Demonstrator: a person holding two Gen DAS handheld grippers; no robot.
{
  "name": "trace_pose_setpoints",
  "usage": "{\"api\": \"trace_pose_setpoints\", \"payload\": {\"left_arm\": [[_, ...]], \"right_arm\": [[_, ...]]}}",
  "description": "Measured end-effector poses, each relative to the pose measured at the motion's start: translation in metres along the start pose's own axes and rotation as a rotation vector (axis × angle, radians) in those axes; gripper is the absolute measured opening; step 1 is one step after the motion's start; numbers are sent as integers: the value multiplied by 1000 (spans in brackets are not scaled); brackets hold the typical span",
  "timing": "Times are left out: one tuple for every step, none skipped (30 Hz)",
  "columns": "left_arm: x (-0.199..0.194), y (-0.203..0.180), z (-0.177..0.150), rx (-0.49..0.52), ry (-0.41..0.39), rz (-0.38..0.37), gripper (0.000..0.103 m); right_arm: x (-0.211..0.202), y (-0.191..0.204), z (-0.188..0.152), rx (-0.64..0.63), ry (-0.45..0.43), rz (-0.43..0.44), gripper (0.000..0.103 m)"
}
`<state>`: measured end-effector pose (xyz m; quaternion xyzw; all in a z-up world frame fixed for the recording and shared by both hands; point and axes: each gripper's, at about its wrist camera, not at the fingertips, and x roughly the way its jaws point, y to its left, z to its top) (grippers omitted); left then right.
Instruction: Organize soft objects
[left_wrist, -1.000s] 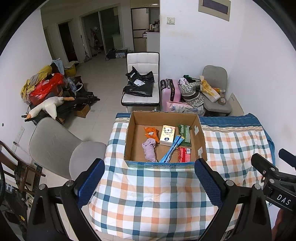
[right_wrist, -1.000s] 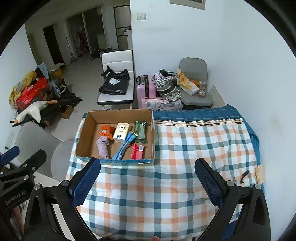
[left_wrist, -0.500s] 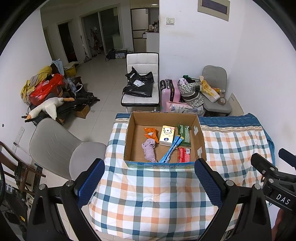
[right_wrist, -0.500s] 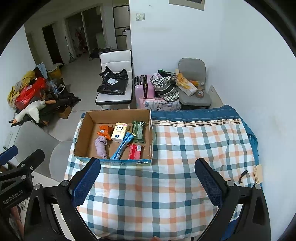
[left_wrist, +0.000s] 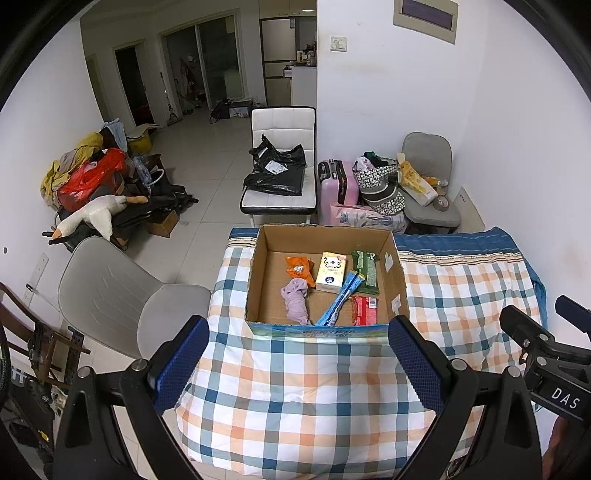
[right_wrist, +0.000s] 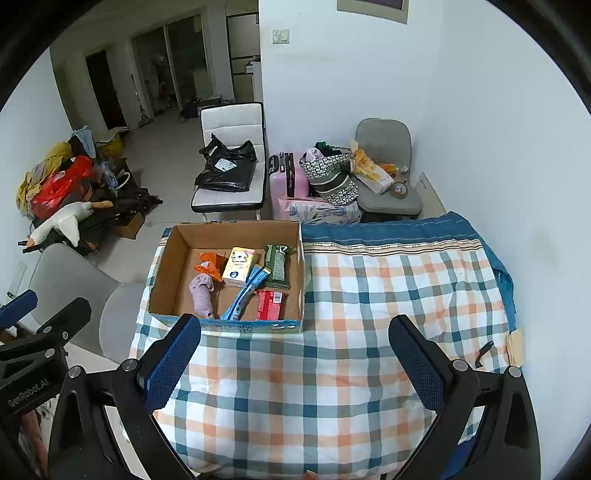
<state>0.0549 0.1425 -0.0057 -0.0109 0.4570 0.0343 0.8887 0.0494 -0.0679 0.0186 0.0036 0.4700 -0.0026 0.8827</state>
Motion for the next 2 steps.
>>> {"api": "trace_pose_setpoints", "payload": {"left_arm": [[0,-1,1,0,-1,-2,100],[1,-1,1,1,0,-4,100]], "right_arm": [[0,1,0,0,-2,-3,103],[0,0,0,0,-2,-3,103]]}}
